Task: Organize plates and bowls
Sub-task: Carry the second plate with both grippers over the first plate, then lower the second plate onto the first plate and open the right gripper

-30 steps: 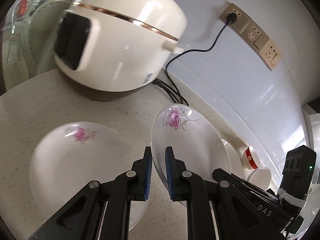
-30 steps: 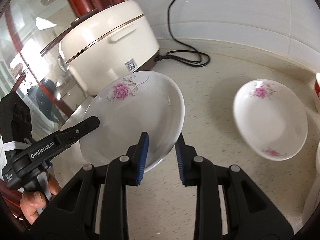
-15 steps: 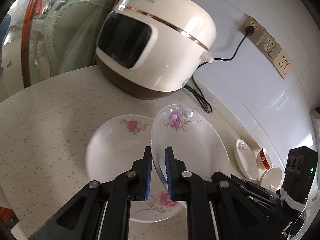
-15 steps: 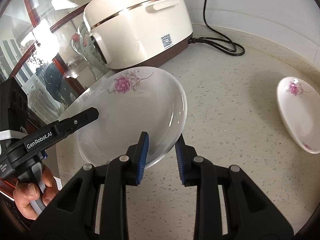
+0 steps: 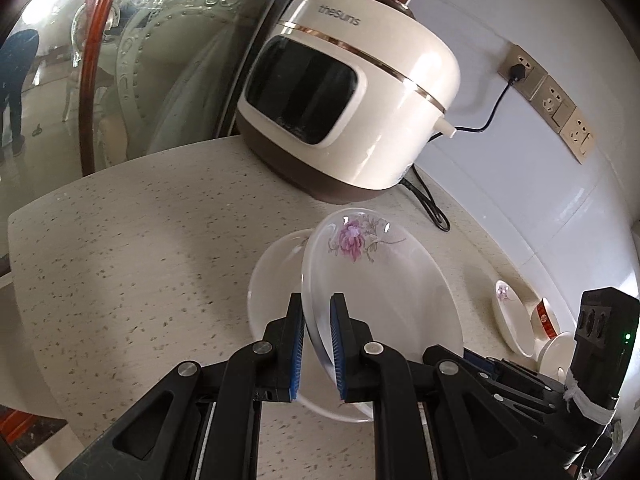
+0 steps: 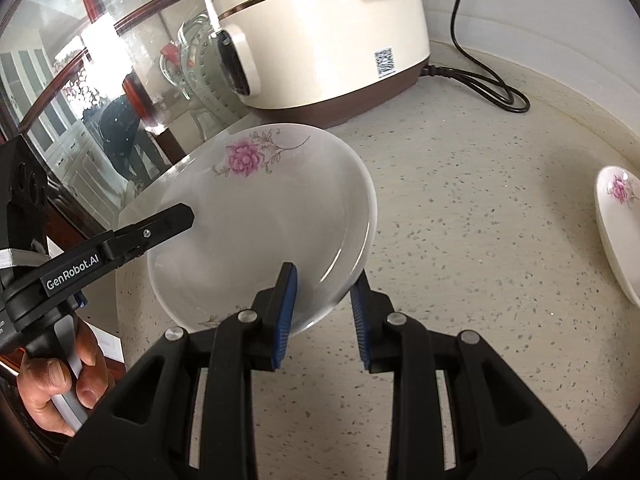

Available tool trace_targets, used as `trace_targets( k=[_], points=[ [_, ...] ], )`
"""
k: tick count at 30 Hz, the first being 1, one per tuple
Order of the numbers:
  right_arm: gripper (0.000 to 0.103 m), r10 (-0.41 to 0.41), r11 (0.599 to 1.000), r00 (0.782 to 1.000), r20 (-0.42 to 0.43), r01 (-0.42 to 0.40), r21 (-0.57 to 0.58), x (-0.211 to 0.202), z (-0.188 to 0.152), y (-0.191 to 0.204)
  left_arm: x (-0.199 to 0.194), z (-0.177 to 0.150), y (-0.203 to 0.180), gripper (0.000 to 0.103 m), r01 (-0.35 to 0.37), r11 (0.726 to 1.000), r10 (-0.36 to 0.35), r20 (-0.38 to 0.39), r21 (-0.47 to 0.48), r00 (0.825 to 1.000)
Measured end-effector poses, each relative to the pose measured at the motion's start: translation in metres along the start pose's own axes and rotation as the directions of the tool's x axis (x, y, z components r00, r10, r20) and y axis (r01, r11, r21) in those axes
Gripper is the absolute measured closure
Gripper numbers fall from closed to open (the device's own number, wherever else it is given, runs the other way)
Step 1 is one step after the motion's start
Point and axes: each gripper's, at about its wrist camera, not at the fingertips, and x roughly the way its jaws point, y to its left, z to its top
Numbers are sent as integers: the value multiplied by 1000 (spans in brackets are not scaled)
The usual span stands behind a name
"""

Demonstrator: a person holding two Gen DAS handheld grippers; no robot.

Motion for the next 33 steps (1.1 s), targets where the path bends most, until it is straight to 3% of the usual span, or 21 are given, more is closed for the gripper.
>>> trace_targets(
  k=[22,25,30,33],
  points=[
    [68,-104,981,994,43,109,-160,18,-10,33,-9,-20,18,89,-56,998,56,6,5,998],
    [66,-115,977,992,49,122,-172,20,-11,35,-13,-21,18,89,-63,998,63,15,13,998],
    [53,-159,958,986,57,168,-232,25,-15,47,-22,-21,19,89,-77,997,76,42,28,996],
    [53,-167,953,984,62,177,-244,25,-16,49,-24,-21,21,89,-78,996,77,41,34,996]
  ],
)
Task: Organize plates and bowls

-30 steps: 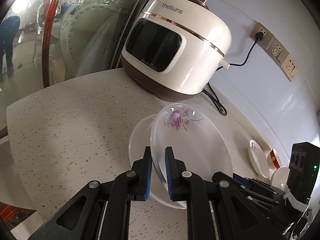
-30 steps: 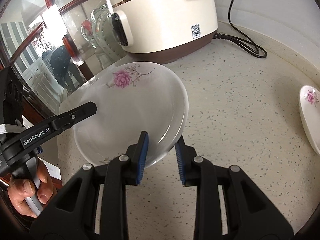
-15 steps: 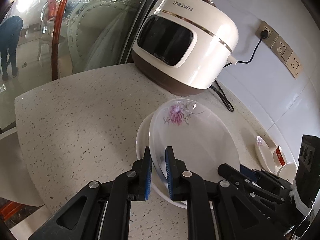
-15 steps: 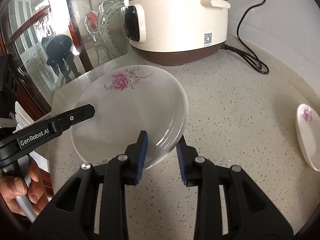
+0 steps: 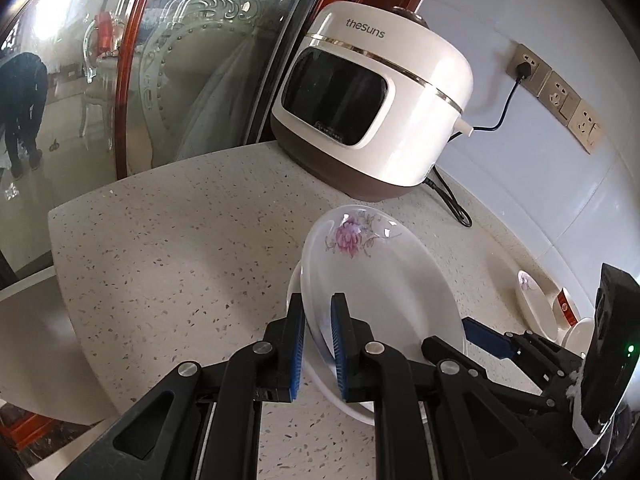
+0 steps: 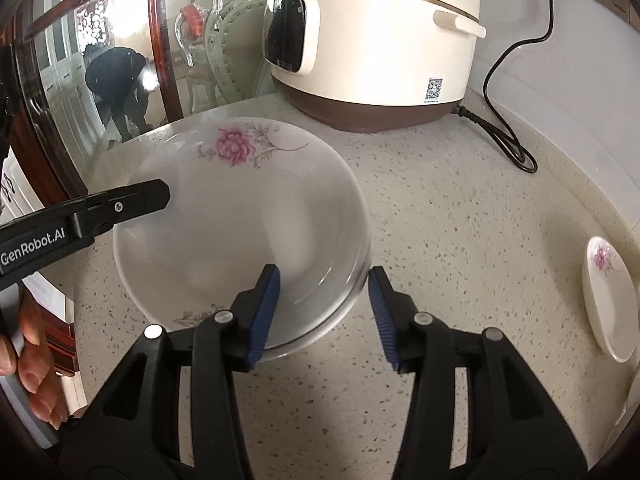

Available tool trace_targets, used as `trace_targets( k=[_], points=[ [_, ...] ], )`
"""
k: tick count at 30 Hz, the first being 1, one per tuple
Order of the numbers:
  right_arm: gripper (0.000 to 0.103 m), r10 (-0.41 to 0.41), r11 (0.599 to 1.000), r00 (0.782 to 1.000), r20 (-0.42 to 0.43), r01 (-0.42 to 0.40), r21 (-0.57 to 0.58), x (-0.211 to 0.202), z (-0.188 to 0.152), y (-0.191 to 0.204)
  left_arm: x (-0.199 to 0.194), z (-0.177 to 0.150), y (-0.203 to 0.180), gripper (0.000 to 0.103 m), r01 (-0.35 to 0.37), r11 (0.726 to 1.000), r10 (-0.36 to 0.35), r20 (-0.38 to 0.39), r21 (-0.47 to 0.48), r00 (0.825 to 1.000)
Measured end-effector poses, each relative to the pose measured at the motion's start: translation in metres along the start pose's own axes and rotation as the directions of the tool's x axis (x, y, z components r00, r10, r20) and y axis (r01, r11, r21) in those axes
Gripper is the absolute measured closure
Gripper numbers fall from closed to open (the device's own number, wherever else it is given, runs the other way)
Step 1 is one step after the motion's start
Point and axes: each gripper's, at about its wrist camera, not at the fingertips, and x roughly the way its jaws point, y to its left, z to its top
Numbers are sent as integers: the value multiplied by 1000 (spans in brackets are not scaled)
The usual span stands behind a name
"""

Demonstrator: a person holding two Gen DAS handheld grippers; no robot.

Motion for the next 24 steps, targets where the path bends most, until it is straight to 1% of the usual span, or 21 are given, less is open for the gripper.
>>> trace_targets(
  k=[2,6,10,13,17,24],
  points=[
    [51,2,1000,1000,1,-2,-2,1,0,-1,-2,-1,0,89,-4,1000,4,4,10,1000],
    [39,-22,1000,1000,4,22,-16,1,0,2,-3,-3,2,89,-26,999,26,6,24,1000],
    [37,-37,999,999,6,37,-22,1,0,4,-1,-4,3,89,-40,999,40,10,36,999],
    [33,-57,998,998,8,57,-23,0,-1,4,-1,-5,2,88,-51,997,50,17,50,999],
    [28,-58,998,998,4,58,-6,0,0,1,0,-7,0,87,-81,994,79,32,73,996],
    [27,-59,998,998,-2,59,15,-1,-2,-2,4,-9,0,86,-91,992,89,33,83,996]
  ],
)
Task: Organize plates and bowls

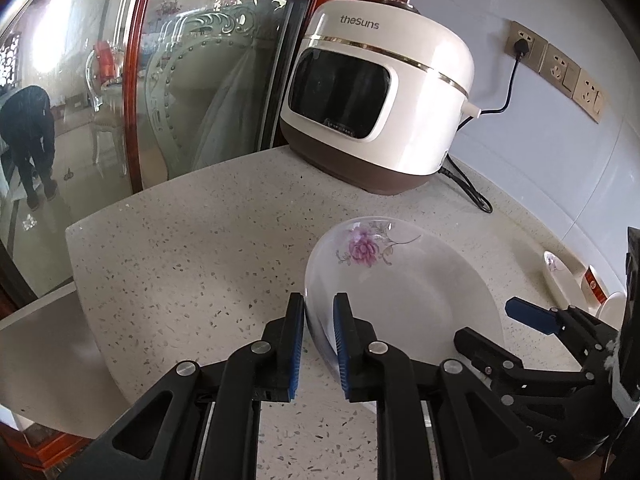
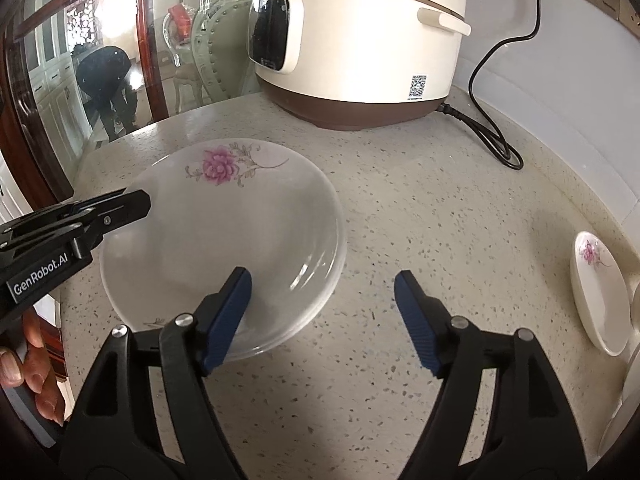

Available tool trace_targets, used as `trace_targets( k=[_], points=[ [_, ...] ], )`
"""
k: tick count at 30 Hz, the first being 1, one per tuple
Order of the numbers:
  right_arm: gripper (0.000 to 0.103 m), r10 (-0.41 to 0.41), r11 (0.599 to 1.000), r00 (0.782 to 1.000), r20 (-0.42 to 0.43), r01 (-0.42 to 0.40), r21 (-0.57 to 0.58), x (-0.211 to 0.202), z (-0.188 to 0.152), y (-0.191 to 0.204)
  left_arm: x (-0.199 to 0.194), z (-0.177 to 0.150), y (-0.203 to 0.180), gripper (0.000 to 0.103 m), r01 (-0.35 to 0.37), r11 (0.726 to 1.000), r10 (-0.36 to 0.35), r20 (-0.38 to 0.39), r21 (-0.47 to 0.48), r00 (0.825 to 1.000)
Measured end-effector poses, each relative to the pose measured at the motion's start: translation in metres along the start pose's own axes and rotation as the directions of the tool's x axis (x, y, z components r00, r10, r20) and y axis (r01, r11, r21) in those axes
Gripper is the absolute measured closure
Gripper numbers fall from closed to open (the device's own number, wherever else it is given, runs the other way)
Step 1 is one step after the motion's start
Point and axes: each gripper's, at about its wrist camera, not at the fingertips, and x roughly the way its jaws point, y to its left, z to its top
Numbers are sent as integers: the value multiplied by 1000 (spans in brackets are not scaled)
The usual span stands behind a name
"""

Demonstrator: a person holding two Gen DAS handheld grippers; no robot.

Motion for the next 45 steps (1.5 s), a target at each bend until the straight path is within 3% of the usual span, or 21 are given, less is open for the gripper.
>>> trace_targets(
  k=[5,7,9,10,12,17,41,45],
  points=[
    [26,-2,1000,1000,-5,2,6,-2,-1,1,0,1,2,83,9,1000,-9,-15,-11,1000],
    [26,-5,1000,1000,-8,5,6,-3,-2,0,0,0,6,64,7,999,-8,-34,-32,999],
    [26,-8,1000,1000,-8,8,0,-5,-2,1,-1,-2,11,56,22,998,-25,-53,-59,998],
    [28,-8,1000,1000,-8,8,-3,-5,-2,2,-2,-3,11,56,29,998,-32,-56,-58,998],
    [41,18,1000,1000,-7,-18,-10,-6,-2,2,-2,-5,7,58,55,998,-57,-67,-44,996],
    [54,38,999,999,-8,-38,-33,-8,-2,8,1,-9,-2,71,70,997,-71,-76,-18,995],
    [51,60,995,998,6,-60,78,-2,2,-18,35,13,-21,73,47,999,-46,-93,5,995],
    [51,41,992,999,14,-42,118,-6,1,-23,38,15,-20,68,40,999,-40,-96,-4,995]
  ],
)
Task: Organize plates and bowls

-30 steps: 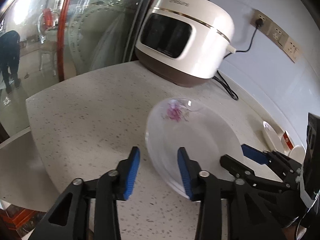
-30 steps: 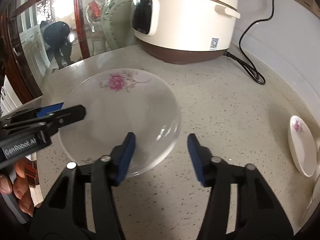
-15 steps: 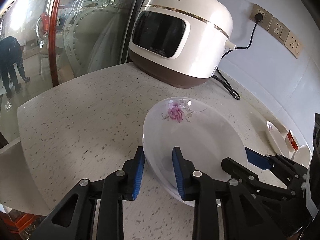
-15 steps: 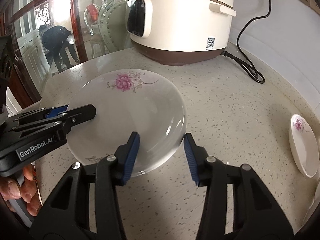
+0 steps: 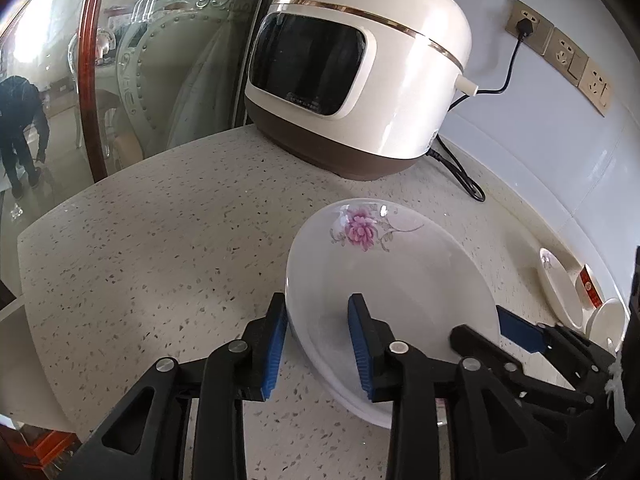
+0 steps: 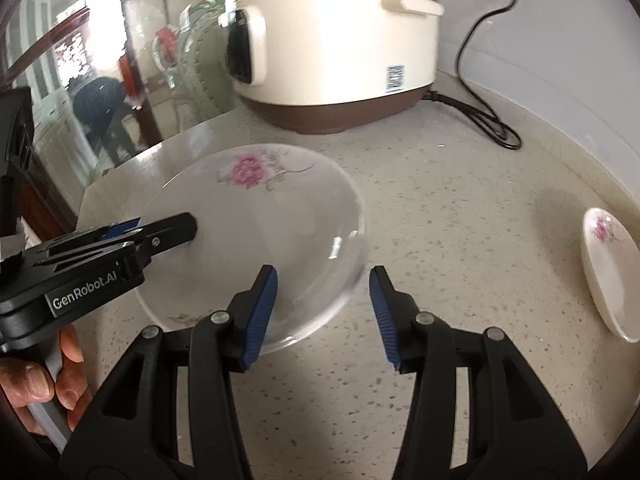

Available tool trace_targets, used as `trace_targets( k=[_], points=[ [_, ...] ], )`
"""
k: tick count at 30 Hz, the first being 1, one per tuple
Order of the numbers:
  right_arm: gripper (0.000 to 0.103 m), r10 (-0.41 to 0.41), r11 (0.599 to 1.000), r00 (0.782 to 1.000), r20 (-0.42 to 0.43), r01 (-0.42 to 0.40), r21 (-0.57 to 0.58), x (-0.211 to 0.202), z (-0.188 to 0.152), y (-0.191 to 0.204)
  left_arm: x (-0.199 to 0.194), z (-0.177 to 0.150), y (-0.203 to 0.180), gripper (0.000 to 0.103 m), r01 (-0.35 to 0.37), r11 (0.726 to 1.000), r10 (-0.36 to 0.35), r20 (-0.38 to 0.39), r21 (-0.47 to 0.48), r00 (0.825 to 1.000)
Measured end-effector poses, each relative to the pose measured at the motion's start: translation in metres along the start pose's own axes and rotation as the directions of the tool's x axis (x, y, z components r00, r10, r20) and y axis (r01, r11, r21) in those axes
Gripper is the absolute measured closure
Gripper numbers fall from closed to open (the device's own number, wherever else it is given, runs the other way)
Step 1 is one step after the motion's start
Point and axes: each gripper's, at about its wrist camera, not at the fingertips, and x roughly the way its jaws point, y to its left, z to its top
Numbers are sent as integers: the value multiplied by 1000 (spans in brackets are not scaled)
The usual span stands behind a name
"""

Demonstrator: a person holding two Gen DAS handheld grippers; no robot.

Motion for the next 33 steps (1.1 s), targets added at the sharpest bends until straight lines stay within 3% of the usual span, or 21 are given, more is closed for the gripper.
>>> trace_targets(
  k=[5,11,13,23,33],
  points=[
    [42,-105,994,993,49,103,35,-13,-1,-10,-2,4,1,64,-10,1000,11,21,-9,1000],
    [38,-180,979,979,98,169,112,-31,0,-27,-15,12,-6,61,-5,1000,6,82,-1,997],
    [37,-199,974,974,111,184,133,-35,1,-31,-19,14,-11,54,-1,1000,1,96,2,995],
    [33,-294,931,946,139,250,265,-53,2,-64,-33,32,-47,52,62,995,-73,155,75,985],
    [30,-407,844,903,137,314,435,-71,-3,-112,-28,43,-115,49,172,969,-198,143,180,970]
  ],
)
